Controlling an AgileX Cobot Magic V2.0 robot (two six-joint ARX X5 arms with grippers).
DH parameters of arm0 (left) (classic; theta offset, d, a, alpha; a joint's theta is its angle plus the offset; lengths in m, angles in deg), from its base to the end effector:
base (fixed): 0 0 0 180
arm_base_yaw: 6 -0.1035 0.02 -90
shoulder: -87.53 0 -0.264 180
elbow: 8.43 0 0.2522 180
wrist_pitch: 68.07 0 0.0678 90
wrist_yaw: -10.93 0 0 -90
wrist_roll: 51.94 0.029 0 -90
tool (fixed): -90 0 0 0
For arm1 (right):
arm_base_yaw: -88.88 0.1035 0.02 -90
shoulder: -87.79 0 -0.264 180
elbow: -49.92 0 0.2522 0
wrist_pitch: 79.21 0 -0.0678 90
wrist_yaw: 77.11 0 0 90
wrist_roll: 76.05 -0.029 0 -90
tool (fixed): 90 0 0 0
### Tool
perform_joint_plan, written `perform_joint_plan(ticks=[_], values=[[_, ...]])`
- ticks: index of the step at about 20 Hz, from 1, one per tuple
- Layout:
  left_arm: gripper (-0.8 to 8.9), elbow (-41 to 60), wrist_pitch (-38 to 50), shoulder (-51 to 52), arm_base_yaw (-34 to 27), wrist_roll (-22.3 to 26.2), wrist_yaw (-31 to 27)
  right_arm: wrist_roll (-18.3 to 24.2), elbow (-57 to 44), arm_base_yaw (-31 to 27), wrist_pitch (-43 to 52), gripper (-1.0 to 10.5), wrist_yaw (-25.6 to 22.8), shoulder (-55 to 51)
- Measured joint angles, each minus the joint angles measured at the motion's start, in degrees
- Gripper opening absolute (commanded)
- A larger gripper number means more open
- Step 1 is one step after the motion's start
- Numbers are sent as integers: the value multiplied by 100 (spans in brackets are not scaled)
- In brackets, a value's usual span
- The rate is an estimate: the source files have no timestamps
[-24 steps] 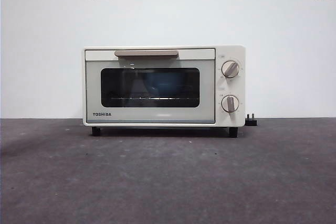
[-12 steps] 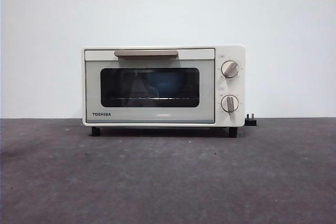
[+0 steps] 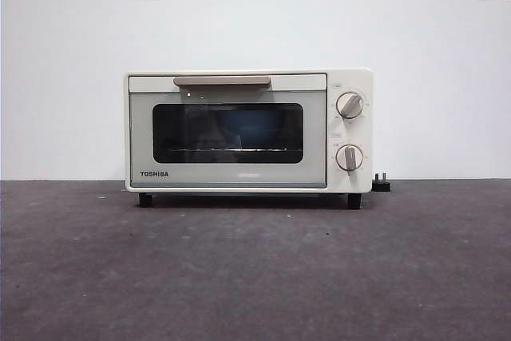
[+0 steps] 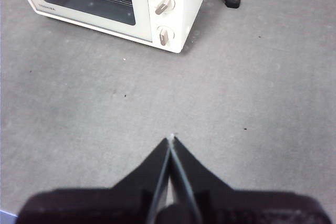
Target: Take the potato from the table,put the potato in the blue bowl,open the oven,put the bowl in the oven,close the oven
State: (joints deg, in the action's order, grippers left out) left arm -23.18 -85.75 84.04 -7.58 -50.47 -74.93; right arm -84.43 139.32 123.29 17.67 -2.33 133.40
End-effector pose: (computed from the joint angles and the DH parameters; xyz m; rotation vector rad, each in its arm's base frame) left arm 0.1000 0.0007 0.1580 0.0200 0.1113 -0.0461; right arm 0.0798 0.0454 0.4060 -0.1492 0.6460 0.2743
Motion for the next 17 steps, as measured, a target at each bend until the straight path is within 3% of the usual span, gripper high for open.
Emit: perform_joint_plan(ticks=[5,17], values=[[-4,0,-616,313,24,-17,-772,0,0,0,2,0,0,9],[-4,0,-588,306,243,-107,-632,0,0,0,0,1,0,7]])
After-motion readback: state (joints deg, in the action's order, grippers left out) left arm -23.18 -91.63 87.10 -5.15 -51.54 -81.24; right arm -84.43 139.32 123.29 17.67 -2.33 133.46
